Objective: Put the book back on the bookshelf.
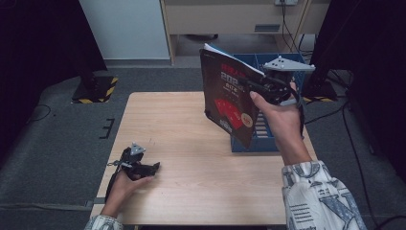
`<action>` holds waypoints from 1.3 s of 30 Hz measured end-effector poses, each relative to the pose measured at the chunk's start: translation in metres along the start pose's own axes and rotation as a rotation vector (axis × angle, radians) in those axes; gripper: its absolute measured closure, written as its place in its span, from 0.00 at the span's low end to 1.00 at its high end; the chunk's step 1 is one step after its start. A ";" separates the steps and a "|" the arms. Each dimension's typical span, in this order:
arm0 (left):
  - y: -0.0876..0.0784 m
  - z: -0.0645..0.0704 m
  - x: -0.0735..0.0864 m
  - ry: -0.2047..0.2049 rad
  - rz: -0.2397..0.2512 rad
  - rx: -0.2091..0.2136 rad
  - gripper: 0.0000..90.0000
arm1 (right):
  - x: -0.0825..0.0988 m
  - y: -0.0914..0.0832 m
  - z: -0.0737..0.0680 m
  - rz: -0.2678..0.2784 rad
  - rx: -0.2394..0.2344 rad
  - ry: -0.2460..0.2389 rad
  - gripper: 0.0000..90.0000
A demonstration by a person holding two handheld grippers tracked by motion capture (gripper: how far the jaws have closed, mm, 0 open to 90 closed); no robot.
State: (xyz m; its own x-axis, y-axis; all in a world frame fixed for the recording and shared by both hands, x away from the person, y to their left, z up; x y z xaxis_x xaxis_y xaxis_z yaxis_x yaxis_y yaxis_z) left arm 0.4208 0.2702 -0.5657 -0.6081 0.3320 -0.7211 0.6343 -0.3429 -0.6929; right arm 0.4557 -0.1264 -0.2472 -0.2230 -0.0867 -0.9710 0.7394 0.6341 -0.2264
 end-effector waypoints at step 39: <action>0.001 0.001 -0.001 -0.011 0.004 -0.011 0.00 | 0.010 -0.083 0.074 0.032 0.184 0.051 0.97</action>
State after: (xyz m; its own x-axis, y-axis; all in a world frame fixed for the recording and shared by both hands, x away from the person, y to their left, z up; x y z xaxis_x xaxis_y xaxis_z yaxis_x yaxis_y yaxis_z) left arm 0.4211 0.2684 -0.5658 -0.6108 0.3208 -0.7238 0.6421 -0.3341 -0.6900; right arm 0.4391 -0.2366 -0.2437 -0.2258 -0.0266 -0.9738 0.8495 0.4839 -0.2102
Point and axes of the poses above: each handheld gripper's, and its own axes: y roughly forward along the jaws, x roughly out of its underside, z roughly to its right, the point moved 4 cm from there along y, roughly forward along the jaws, and after that the axes turned 2 degrees about z, right-handed, at the moved point
